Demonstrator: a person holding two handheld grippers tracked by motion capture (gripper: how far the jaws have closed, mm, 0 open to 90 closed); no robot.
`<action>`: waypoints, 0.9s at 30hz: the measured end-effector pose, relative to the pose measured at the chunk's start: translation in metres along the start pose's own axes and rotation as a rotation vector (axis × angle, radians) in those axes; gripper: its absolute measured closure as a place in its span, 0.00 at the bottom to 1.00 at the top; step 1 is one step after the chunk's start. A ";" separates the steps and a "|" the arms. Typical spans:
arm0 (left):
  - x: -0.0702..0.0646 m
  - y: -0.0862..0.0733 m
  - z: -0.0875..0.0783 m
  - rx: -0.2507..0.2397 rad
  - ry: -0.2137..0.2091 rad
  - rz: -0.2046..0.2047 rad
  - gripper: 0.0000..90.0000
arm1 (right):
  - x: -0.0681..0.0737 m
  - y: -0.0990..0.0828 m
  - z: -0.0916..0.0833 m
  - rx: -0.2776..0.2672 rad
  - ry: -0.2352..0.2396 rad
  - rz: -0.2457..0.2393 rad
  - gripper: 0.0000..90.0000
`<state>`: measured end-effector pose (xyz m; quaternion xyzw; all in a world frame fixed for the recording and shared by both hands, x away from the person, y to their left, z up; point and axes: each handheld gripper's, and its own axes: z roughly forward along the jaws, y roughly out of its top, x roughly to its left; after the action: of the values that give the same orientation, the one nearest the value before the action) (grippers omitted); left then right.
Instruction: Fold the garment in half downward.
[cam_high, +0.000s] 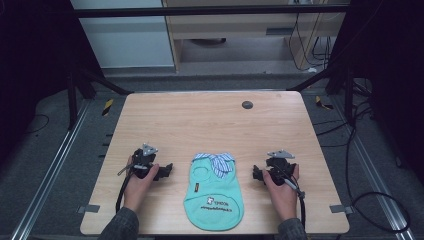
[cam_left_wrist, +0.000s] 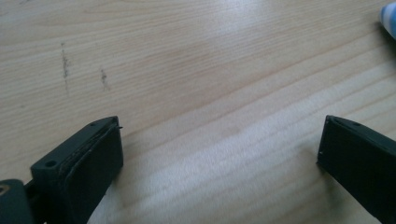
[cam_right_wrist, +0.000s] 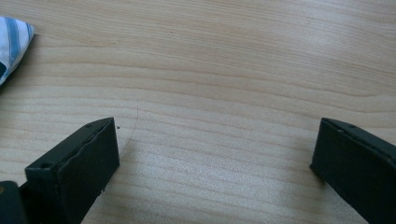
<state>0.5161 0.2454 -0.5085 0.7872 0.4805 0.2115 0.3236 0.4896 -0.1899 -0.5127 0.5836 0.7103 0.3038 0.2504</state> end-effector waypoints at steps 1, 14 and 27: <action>-0.001 -0.002 -0.002 0.002 -0.002 0.005 0.00 | 0.000 0.000 0.000 -0.001 0.004 0.002 0.01; 0.001 -0.006 -0.010 -0.005 -0.060 0.062 0.04 | -0.001 -0.002 -0.002 -0.001 0.015 -0.007 0.01; -0.027 0.019 -0.034 -0.025 -0.119 0.131 0.04 | 0.011 0.010 -0.025 -0.058 0.081 -0.093 0.26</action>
<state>0.4940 0.2251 -0.4721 0.8240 0.4051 0.1912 0.3468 0.4765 -0.1813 -0.4883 0.5295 0.7370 0.3360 0.2520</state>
